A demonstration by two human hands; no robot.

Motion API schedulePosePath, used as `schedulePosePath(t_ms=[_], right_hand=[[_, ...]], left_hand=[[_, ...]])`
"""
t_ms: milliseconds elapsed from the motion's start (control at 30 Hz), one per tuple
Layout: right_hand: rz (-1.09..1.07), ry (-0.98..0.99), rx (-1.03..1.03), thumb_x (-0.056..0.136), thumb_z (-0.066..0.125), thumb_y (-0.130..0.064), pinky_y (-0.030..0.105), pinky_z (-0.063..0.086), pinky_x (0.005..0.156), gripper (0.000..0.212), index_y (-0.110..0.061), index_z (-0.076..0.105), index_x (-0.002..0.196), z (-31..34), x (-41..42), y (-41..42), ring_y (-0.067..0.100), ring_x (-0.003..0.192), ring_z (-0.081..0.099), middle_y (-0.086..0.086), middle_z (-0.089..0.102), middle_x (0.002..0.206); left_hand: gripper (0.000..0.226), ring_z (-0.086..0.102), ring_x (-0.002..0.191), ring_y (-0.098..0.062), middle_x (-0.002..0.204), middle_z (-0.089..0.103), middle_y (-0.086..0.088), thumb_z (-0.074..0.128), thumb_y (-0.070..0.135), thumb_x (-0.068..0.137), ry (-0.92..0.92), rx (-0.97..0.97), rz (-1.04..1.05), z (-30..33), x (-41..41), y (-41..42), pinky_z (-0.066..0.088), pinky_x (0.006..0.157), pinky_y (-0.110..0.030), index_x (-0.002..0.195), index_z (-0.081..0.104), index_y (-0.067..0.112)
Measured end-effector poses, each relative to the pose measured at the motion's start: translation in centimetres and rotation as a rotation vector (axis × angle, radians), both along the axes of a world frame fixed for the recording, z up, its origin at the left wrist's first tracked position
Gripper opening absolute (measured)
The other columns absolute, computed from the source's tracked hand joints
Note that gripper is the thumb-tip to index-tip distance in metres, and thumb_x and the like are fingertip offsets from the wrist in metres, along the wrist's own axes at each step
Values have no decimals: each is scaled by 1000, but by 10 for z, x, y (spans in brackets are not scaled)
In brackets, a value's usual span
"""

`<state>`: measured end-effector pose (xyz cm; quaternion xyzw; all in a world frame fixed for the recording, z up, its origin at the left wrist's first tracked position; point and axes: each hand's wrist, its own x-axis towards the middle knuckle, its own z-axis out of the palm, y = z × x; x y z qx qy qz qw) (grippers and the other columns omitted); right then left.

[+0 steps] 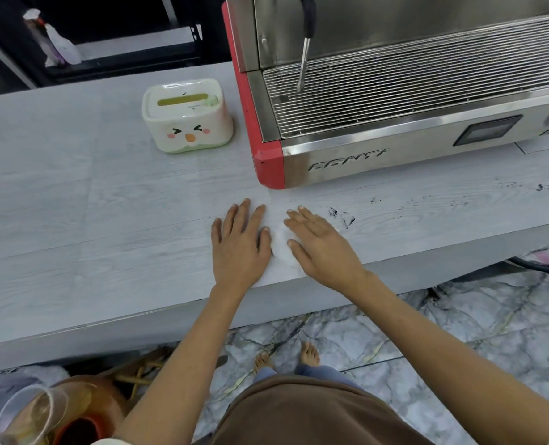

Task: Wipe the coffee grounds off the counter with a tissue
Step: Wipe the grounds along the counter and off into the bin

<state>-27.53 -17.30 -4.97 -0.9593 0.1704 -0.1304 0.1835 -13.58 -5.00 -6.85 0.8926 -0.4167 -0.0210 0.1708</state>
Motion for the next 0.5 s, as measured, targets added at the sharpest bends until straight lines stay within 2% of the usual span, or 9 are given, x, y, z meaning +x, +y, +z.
schedulePosePath(t_ms=[100, 233, 400, 500], right_hand=[[87, 80, -77, 99, 36, -37, 43, 29, 113, 50, -7, 47, 138, -8, -5, -9, 20, 140, 32, 9, 43, 147], [98, 133, -123, 99, 30, -44, 41, 24, 116, 59, -5, 38, 143, -12, -8, -11, 19, 143, 25, 11, 33, 152], [-95, 131, -62, 99, 30, -40, 41, 17, 118, 60, 0, 35, 143, -13, -2, -4, 25, 143, 23, 18, 31, 152], [-192, 109, -43, 100, 30, -35, 42, 20, 117, 56, 2, 38, 141, -16, 1, 0, 28, 142, 28, 20, 34, 149]], left_hand=[[54, 22, 151, -21, 163, 30, 1, 28, 43, 100, 10, -8, 5, 0, 1, 1, 15, 122, -50, 150, 42, 28], [54, 22, 151, -19, 163, 30, 2, 30, 44, 100, 12, -17, 12, -1, 1, 0, 14, 122, -48, 150, 42, 29], [53, 21, 151, -19, 163, 29, 3, 30, 44, 100, 12, -13, 21, -2, 0, 1, 13, 122, -47, 150, 42, 29], [54, 20, 152, -19, 163, 28, 3, 29, 45, 100, 15, -12, 14, -2, 0, 1, 12, 123, -47, 151, 41, 29]])
